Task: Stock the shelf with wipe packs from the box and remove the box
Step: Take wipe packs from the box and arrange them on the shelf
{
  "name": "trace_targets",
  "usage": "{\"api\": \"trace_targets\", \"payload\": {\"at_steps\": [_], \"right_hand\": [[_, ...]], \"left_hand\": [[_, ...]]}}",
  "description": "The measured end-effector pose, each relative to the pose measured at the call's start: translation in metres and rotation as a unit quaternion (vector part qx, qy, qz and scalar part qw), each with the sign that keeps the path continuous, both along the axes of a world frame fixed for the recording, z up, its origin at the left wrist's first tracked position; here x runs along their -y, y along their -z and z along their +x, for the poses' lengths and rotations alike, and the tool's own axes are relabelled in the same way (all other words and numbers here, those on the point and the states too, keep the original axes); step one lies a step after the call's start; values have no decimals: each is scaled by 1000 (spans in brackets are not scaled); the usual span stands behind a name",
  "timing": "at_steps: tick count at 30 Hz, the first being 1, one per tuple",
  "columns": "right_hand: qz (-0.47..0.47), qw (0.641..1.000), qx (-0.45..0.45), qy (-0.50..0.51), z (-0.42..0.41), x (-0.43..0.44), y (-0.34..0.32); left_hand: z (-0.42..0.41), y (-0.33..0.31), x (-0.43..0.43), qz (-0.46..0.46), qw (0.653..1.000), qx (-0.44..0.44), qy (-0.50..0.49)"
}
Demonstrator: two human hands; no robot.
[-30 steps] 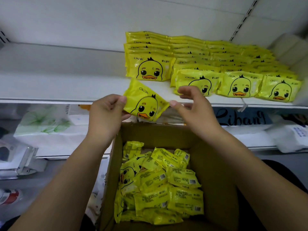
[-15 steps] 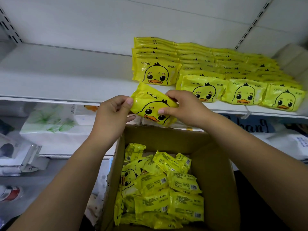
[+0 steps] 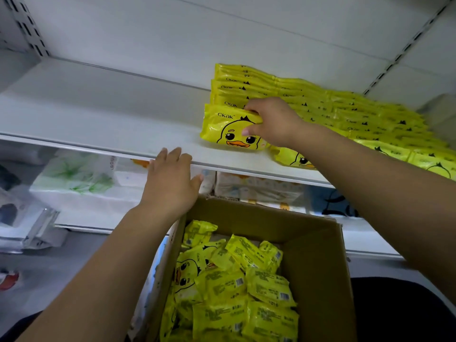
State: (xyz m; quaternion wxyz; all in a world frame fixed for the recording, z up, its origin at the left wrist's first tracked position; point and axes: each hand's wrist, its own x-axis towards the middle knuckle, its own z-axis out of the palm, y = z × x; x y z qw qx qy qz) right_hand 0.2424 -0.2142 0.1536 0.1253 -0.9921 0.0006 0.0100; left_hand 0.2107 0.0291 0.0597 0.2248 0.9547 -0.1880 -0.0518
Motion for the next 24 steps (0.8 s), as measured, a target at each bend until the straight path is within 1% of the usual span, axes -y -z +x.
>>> {"api": "trace_targets", "payload": {"at_steps": [3,7,11,15,18,21,24], "right_hand": [[-72,997,-13,19,13,4,3],[-108,994,-4,32,21,9,8],[-143,988,40,43,18,9,14],[-170,980,99,22,8,4,17],[-147,976,160,8,-11,-2,19],[-67,969,237,-25,-45,-11,32],[-17,965,252,-69,-84,-23,60]], "left_hand": [[5,4,1,-11,1000,0,3],[6,5,2,-30,1000,-9,-1],[2,-1,3,-48,999,-22,-9],[-3,-5,2,-62,997,-41,-10],[-8,-8,2,-89,995,-47,-25],[-14,-12,1,-124,990,-28,-54],[-25,-12,-1,-111,990,-45,-76]]}}
